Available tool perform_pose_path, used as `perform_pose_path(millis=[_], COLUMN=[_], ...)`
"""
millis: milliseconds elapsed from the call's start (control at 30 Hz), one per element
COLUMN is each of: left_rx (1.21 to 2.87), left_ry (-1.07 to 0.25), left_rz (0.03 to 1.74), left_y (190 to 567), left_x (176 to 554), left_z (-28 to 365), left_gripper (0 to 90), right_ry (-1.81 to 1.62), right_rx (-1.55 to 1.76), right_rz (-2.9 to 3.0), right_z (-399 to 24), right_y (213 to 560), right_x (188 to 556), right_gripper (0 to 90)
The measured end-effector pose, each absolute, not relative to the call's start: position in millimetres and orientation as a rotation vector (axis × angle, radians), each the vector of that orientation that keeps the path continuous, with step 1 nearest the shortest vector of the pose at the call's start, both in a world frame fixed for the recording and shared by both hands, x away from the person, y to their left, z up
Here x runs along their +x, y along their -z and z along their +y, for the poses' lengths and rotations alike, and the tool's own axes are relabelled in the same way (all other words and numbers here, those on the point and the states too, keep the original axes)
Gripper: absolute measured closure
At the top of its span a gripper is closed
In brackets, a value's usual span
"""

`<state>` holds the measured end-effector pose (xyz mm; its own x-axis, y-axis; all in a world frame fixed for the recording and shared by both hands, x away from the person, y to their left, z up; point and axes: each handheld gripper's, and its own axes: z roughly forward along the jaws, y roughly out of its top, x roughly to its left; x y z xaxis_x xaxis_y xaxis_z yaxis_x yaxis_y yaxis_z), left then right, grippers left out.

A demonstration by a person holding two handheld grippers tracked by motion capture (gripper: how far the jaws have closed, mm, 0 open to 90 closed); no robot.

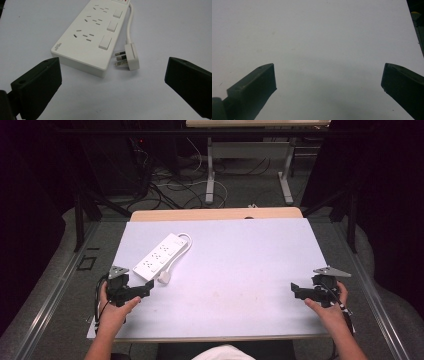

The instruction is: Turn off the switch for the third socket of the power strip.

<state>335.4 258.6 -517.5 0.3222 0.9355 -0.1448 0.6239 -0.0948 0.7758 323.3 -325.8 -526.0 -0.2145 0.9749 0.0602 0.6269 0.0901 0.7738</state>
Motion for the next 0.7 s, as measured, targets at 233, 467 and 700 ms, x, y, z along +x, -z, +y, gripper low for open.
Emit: perform_pose_path(millis=[233, 467, 700], left_rx=[1.811, 1.826, 1.822], left_ry=[-0.495, -0.491, -0.477], left_rz=[1.402, 1.397, 1.407], left_y=[520.0, 514.9, 514.4], left_x=[337.6, 334.7, 336.1], left_z=[258.4, 260.0, 259.5], left_gripper=[0.7, 0.9, 2.9], right_ry=[-0.949, -0.911, -0.927], right_rx=[1.578, 1.569, 1.565], right_rz=[1.927, 1.946, 1.94], right_z=[-324.8, -320.2, -318.5], right_y=[524.5, 524.8, 522.5], right_x=[322.3, 317.3, 315.3], right_gripper=[0.0, 0.0, 0.0])
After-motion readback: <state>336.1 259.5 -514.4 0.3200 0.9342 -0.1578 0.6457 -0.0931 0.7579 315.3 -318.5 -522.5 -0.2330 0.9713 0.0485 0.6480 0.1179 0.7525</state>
